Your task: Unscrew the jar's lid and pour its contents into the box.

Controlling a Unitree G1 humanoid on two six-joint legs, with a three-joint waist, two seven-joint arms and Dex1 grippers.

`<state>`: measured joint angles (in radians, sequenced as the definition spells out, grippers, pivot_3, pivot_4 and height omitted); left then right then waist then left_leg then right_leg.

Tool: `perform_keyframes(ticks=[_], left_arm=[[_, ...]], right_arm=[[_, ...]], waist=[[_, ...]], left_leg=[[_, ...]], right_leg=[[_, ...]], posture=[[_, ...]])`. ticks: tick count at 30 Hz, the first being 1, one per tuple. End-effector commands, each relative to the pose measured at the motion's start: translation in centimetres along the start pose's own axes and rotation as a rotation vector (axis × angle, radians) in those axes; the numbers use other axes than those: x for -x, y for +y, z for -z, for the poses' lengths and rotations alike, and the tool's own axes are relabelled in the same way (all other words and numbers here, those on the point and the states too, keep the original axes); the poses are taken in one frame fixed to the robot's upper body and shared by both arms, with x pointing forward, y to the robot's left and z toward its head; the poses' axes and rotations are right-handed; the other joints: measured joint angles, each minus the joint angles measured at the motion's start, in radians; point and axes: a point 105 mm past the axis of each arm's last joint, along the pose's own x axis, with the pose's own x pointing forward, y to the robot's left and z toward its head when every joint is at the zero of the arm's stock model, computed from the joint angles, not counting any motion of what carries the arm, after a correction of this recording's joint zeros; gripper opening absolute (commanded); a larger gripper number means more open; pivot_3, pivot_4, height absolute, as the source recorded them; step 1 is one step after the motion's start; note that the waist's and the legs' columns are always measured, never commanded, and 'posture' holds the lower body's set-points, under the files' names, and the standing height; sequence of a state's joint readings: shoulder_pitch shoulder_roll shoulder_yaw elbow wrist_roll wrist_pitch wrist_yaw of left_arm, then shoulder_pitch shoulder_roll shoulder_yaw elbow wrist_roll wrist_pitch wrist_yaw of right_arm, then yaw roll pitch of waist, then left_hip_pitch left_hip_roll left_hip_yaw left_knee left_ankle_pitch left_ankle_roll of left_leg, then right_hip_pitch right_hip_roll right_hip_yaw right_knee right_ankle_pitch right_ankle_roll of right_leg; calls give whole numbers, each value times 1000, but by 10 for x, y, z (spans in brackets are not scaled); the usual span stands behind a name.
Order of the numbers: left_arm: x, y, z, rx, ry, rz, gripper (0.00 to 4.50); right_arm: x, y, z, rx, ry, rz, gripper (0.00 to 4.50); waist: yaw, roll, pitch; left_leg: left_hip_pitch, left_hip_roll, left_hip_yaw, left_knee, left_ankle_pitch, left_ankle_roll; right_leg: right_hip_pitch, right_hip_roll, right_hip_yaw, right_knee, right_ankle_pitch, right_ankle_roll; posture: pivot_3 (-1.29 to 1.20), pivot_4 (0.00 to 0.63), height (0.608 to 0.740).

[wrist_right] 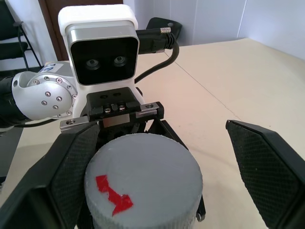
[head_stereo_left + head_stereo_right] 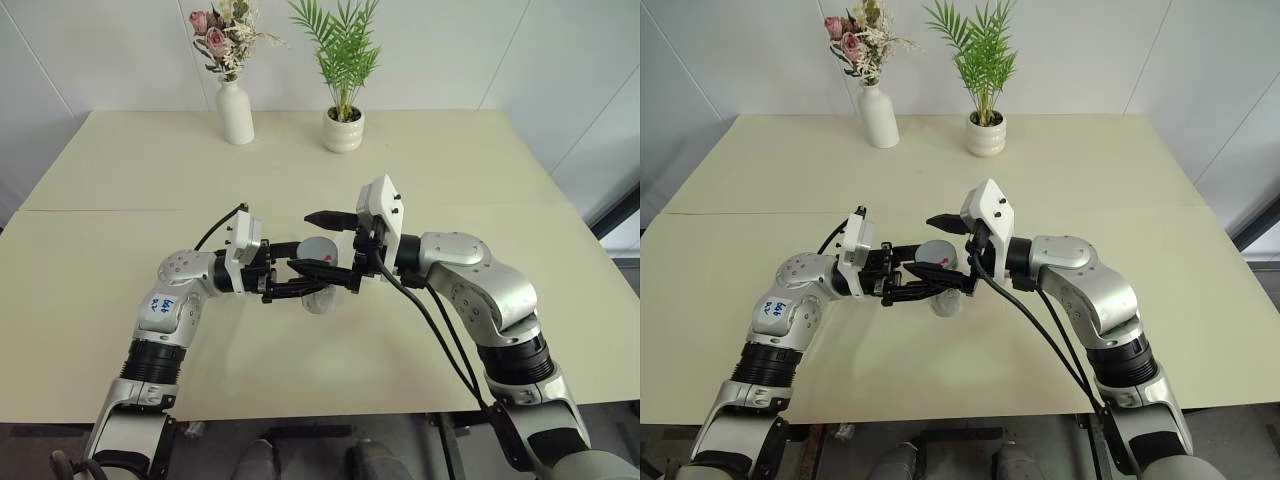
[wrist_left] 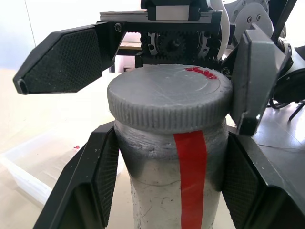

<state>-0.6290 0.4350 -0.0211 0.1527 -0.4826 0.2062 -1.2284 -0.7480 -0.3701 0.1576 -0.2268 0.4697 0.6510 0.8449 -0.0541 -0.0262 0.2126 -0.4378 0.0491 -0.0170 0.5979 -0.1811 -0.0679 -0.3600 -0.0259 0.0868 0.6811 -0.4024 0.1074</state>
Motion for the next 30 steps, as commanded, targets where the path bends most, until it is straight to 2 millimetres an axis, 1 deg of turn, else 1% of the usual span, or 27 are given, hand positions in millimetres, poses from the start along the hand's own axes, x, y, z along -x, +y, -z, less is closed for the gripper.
perform_keyframes(ticks=[1, 7, 11, 15, 17, 21, 24, 26, 30], left_arm=[[1, -1, -12, -60, -10, 18, 2585], [5, 2, -15, -66, -10, 3, 2585], [8, 2, -14, -64, -7, -1, 2585], [10, 2, -14, -63, -4, -5, 2585], [12, 2, -14, -62, -2, -8, 2585], [14, 3, -14, -61, 2, -12, 2585], [14, 3, -13, -59, 3, -13, 2585], [13, 2, -13, -58, 3, -12, 2585], [11, 2, -12, -55, 1, -7, 2585]], right_arm=[[11, -11, -8, 55, -4, 44, 4463], [32, -25, -7, 57, 13, 108, 4463], [49, -31, -5, 56, 33, 143, 4463], [66, -30, -5, 44, 33, 147, 4463], [76, -26, -5, 34, 33, 127, 4463], [84, -22, -3, 24, 40, 106, 4463], [78, -22, -11, 29, 7, 95, 4463], [66, -17, -17, 29, -24, 64, 4463], [42, -5, -23, 26, -59, 12, 4463]], waist=[[1, 0, 0], [1, 0, 0], [1, 0, 0], [4, 0, 0], [6, 0, 0], [-1, 0, 0], [-2, 0, 0], [-1, 0, 0], [-1, 0, 0]], left_leg=[[0, 0, 0, 0, 0, 0], [0, 0, 0, 0, 0, 0], [0, 0, 0, 0, 0, 0], [0, 0, 0, 0, 0, 0], [0, 0, 0, 0, 0, 0], [0, 0, 1, 0, 0, 0], [0, 0, 1, 0, 0, 0], [0, 0, 1, 0, 0, 0], [1, 0, 0, 0, 0, 0]], right_leg=[[0, 0, 0, 0, 0, 0], [0, 0, 0, 0, 0, 0], [0, 0, 0, 0, 0, 0], [0, 0, 0, -1, 0, 0], [1, 0, 0, -1, 0, 0], [1, 0, 0, -1, 0, 0], [1, 0, 1, -1, 0, 0], [1, 0, 1, 0, 0, 0], [0, 1, 1, 0, 0, 0]], posture=[[0, 150, 740], [0, 150, 740], [0, 150, 740], [0, 150, 740], [0, 150, 740], [0, 150, 740], [0, 150, 740], [0, 150, 740], [0, 150, 740]])
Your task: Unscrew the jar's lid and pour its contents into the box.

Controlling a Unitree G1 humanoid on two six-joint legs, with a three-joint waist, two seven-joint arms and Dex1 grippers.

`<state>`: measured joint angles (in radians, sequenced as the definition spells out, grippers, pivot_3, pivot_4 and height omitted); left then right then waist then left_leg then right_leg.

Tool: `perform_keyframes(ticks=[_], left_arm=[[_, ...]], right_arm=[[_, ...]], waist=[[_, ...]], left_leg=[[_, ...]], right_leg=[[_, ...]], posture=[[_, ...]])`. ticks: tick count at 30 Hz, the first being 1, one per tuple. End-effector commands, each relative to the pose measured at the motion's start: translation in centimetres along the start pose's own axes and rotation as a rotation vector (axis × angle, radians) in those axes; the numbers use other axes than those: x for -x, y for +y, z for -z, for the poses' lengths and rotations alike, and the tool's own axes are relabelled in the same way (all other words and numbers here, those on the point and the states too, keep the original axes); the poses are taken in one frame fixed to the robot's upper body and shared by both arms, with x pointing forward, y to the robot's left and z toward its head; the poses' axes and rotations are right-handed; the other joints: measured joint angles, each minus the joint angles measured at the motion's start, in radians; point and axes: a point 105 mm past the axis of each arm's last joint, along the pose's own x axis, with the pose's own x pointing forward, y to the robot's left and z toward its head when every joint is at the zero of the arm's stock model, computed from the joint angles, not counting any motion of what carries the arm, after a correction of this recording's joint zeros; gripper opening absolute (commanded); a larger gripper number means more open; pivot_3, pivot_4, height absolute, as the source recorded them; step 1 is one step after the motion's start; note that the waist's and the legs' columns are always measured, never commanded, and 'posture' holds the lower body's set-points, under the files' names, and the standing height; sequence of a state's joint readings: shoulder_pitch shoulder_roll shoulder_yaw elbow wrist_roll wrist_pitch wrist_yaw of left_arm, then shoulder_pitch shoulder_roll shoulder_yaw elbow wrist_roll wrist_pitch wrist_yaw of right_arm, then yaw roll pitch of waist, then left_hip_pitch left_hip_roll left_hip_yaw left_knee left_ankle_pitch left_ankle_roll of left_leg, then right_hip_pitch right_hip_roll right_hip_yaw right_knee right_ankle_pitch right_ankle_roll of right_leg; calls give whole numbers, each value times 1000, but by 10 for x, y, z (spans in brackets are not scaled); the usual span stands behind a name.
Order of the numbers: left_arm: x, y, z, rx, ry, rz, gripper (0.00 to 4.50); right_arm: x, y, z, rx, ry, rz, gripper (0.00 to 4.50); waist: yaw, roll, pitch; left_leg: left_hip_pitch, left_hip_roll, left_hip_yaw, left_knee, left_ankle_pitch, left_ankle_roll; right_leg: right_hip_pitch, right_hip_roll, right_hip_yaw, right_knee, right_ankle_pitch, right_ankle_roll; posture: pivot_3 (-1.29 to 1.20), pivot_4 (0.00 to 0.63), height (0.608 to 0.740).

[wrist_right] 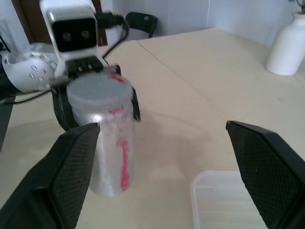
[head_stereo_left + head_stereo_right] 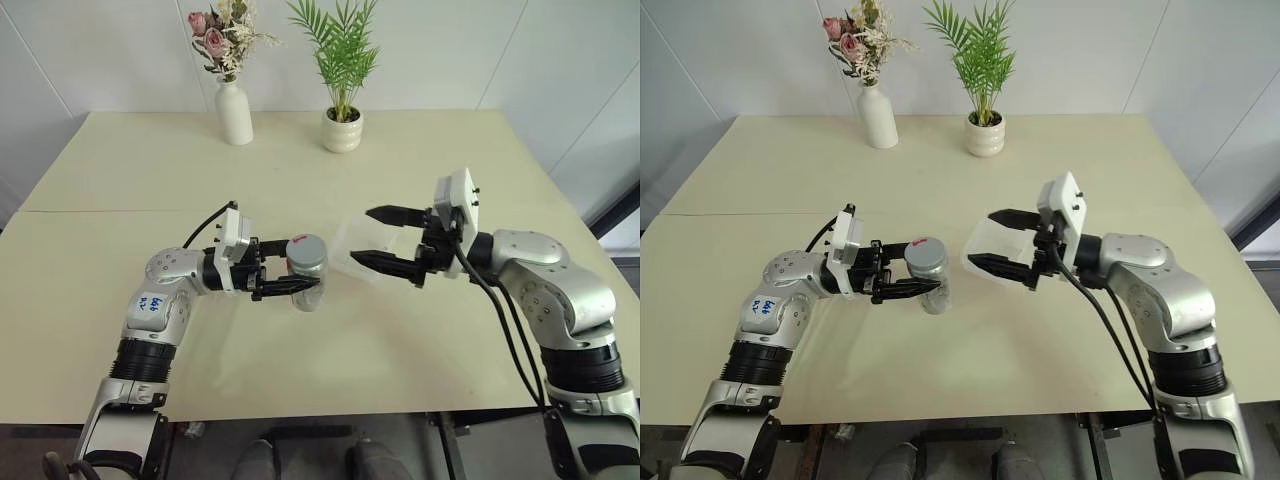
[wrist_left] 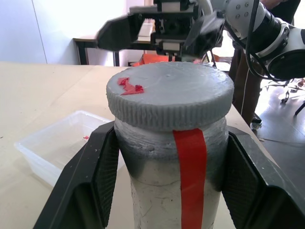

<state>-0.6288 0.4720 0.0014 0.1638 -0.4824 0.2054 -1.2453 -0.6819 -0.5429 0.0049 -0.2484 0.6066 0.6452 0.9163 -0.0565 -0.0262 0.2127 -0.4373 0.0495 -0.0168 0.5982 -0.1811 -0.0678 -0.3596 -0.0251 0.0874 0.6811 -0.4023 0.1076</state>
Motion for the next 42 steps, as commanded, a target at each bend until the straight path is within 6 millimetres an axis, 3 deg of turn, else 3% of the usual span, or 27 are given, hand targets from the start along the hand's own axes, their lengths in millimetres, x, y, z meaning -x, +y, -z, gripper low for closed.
perform_keyframes(ticks=[1, 6, 16, 29, 42], left_arm=[[-1, -2, -11, -45, -25, 12, 2585], [-4, -2, -11, -44, -30, 21, 2585], [-7, -3, -11, -41, -40, 27, 2585], [-8, -4, -10, -40, -43, 29, 2585], [-6, -4, -11, -43, -39, 28, 2585]], right_arm=[[-17, 15, -15, 33, -47, -53, 4463], [-45, 28, -14, 22, -54, -111, 4463], [-62, 23, -1, 39, -1, -81, 4463], [-52, 6, -1, 52, 17, -10, 4463], [-38, 6, 0, 43, 21, -10, 4463]], waist=[[3, 0, 0], [3, 0, 0], [3, 0, 0], [3, 0, 0], [2, 0, 0]], left_leg=[[0, 0, 0, 0, 0, 0], [-1, 0, 0, 0, 0, 0], [-1, 0, 0, 0, 0, 0], [0, 0, 0, 0, 0, 0], [0, 0, 0, 0, 0, 0]], right_leg=[[0, 0, 0, 0, 0, 0], [0, -1, 0, 0, 0, 0], [0, -1, -1, 0, 0, 0], [0, -1, -1, 0, 0, 0], [0, -1, 0, 0, 0, 0]], posture=[[0, 150, 740], [0, 150, 740], [0, 150, 740], [0, 150, 740], [0, 150, 740]])
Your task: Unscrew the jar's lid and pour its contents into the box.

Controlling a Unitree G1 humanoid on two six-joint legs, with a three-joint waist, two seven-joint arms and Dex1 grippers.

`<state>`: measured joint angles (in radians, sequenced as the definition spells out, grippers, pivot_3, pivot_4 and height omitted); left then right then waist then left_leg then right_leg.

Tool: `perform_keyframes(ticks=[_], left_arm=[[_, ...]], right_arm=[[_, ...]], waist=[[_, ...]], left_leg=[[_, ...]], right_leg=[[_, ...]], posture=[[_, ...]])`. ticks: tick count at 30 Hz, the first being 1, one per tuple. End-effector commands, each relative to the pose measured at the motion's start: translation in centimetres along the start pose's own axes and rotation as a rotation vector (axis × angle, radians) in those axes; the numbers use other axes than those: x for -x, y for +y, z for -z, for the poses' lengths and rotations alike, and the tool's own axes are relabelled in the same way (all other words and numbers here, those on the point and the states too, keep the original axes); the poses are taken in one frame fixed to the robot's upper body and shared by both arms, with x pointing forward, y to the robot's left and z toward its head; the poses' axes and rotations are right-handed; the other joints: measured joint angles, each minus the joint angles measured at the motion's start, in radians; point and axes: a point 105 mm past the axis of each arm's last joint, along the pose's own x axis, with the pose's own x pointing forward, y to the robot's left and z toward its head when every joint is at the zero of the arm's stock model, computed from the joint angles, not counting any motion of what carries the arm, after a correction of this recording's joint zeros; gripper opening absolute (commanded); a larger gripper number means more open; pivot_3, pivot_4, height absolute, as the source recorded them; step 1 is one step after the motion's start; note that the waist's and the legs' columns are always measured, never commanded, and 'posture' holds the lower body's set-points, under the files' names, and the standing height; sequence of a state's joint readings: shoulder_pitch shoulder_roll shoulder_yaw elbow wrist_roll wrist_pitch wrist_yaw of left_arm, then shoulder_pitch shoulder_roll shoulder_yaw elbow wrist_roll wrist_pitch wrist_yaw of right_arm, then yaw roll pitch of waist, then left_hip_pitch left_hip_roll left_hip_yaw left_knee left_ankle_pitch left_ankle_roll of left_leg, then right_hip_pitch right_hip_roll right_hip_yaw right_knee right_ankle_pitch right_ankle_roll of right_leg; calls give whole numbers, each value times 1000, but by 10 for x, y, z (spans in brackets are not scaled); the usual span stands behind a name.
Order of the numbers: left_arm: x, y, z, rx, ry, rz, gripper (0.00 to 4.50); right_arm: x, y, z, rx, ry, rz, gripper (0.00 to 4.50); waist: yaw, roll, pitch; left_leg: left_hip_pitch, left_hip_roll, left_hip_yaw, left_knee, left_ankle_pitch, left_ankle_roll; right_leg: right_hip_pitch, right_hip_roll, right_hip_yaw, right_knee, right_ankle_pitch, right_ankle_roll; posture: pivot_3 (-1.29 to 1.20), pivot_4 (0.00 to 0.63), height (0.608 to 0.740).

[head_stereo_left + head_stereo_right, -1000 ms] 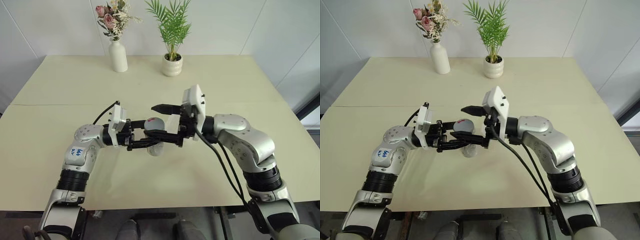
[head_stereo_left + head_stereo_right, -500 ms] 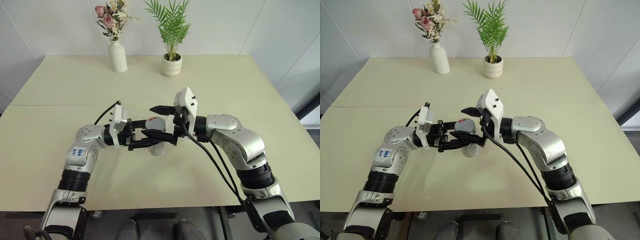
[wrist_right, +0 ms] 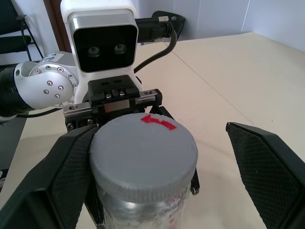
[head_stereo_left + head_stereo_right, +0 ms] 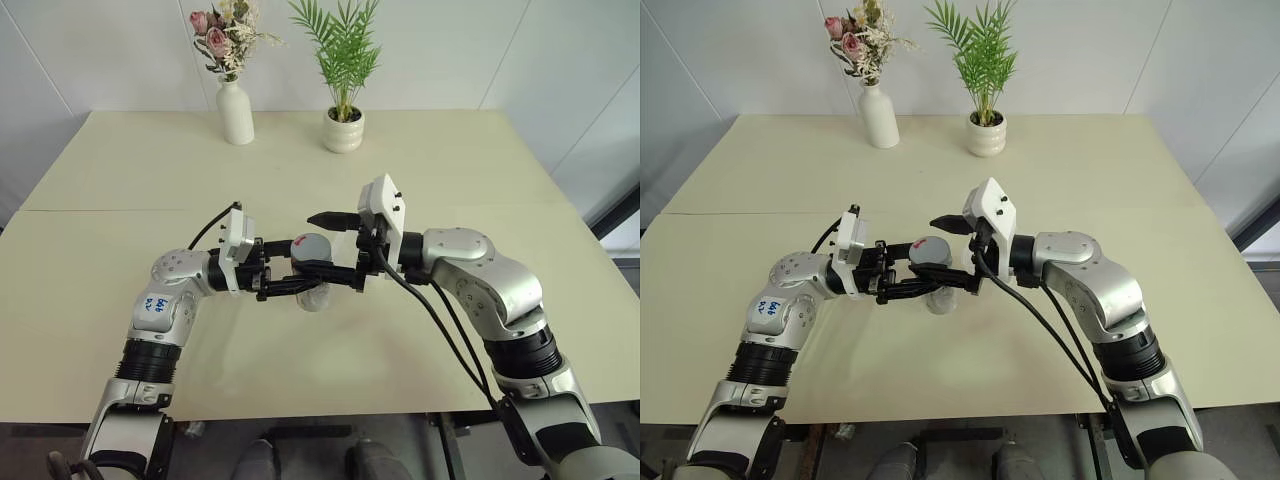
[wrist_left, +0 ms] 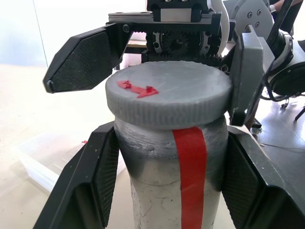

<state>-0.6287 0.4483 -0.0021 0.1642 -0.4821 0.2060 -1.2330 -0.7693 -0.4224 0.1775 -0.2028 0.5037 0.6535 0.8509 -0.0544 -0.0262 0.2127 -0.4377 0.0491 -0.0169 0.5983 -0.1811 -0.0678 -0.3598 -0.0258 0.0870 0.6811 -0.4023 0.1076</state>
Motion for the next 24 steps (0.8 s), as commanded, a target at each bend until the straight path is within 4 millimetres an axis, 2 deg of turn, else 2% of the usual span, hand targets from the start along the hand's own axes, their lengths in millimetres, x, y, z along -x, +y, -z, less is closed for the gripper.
perform_keyframes(ticks=[1, 15, 24], left_arm=[[-1, -4, -11, -51, -20, 31, 2585], [0, -4, -12, -49, -16, 29, 2585], [1, -4, -11, -48, -15, 25, 2585]], right_arm=[[13, -8, -11, 35, -34, 56, 4463], [23, -7, -7, 23, -6, 38, 4463], [23, -5, -7, 10, 3, 12, 4463]], waist=[[0, 0, 0], [0, 0, 0], [1, 0, 0]], left_leg=[[0, 0, 0, 0, 0, 0], [0, 0, 0, 0, 0, 0], [0, 0, 0, 0, 0, 0]], right_leg=[[0, 0, 0, 0, 0, 0], [0, 0, 0, 0, 0, 0], [0, 0, 0, 0, 0, 0]], posture=[[0, 150, 740], [0, 150, 740], [0, 150, 740]])
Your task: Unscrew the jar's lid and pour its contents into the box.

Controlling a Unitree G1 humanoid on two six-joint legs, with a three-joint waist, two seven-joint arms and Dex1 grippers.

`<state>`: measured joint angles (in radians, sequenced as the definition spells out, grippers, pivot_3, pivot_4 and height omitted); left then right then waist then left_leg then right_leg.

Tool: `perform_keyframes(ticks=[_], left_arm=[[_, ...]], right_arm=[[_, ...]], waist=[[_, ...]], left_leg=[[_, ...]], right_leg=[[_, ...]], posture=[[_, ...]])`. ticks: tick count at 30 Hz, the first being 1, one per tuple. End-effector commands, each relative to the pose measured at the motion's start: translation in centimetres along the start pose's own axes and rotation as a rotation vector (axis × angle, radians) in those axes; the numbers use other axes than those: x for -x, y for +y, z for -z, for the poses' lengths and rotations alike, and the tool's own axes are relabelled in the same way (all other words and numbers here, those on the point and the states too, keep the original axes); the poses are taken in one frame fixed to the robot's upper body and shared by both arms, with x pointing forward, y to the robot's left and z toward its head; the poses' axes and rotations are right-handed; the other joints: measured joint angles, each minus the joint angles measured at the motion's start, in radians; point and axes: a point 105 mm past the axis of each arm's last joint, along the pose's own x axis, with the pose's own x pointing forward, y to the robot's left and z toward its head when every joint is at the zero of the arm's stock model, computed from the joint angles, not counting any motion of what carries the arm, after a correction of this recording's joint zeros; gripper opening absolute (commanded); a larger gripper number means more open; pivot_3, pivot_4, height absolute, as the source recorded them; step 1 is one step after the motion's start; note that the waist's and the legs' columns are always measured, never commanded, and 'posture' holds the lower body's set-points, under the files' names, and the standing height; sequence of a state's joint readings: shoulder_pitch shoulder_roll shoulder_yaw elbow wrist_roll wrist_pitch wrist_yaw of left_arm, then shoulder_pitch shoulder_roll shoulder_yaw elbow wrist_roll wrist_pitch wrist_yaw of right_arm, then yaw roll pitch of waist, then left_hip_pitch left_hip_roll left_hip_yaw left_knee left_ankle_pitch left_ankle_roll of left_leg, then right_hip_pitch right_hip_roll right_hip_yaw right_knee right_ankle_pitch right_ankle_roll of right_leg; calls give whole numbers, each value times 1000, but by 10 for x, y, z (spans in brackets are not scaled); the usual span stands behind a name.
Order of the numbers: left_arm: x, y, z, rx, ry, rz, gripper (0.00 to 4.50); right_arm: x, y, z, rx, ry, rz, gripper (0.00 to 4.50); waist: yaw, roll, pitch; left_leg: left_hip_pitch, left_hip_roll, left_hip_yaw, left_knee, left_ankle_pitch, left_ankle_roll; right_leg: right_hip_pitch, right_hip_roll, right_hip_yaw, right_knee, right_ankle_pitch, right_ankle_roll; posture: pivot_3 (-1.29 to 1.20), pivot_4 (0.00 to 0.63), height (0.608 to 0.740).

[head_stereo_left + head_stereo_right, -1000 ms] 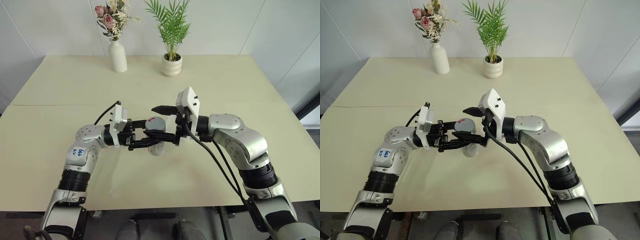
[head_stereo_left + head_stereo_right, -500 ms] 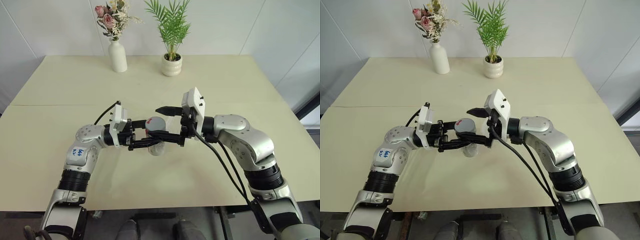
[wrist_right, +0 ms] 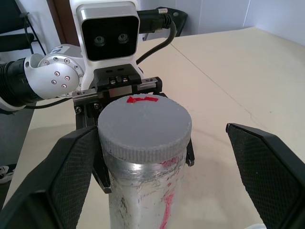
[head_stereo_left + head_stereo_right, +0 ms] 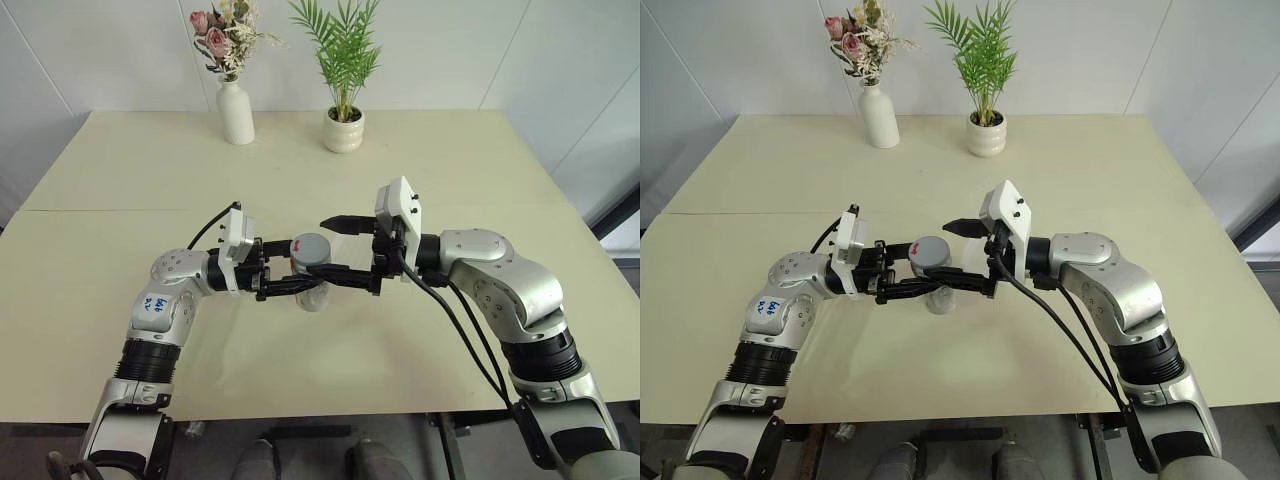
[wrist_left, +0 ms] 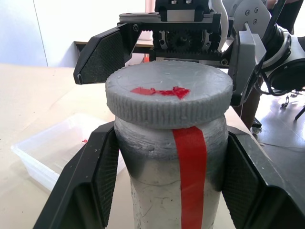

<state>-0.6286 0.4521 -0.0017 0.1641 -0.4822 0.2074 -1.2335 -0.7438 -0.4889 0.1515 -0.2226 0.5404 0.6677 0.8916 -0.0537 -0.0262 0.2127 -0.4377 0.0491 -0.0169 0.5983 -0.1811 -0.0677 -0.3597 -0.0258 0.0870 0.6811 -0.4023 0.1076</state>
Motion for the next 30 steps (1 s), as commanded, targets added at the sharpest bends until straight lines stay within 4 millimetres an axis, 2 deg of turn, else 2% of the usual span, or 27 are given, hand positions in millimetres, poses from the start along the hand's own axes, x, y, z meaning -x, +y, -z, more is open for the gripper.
perform_keyframes(ticks=[1, 14, 20, 30], left_arm=[[1, -4, -11, -47, -19, 26, 2585], [3, -4, -12, -48, -18, 22, 2585], [2, -3, -12, -48, -17, 23, 2585], [3, -3, -12, -48, -16, 22, 2585]], right_arm=[[7, -4, -10, 19, -23, 21, 4463], [11, -5, -12, 21, -15, 13, 4463], [20, -8, -11, 19, -1, 15, 4463], [20, 1, -14, -2, -17, -42, 4463]], waist=[[0, 0, 0], [0, 0, 0], [1, 0, 0], [1, 0, 0]], left_leg=[[0, 0, 0, 0, 0, 0], [0, 0, 0, 0, 0, 0], [0, 0, 0, 0, 0, 0], [0, 0, 0, 0, 0, 0]], right_leg=[[0, 0, 0, 0, 0, 0], [0, 0, 0, 0, 0, 0], [0, 0, 0, 0, 0, 0], [0, 0, 0, 0, 0, 0]], posture=[[0, 150, 740], [0, 150, 740], [0, 150, 740], [0, 150, 740]])
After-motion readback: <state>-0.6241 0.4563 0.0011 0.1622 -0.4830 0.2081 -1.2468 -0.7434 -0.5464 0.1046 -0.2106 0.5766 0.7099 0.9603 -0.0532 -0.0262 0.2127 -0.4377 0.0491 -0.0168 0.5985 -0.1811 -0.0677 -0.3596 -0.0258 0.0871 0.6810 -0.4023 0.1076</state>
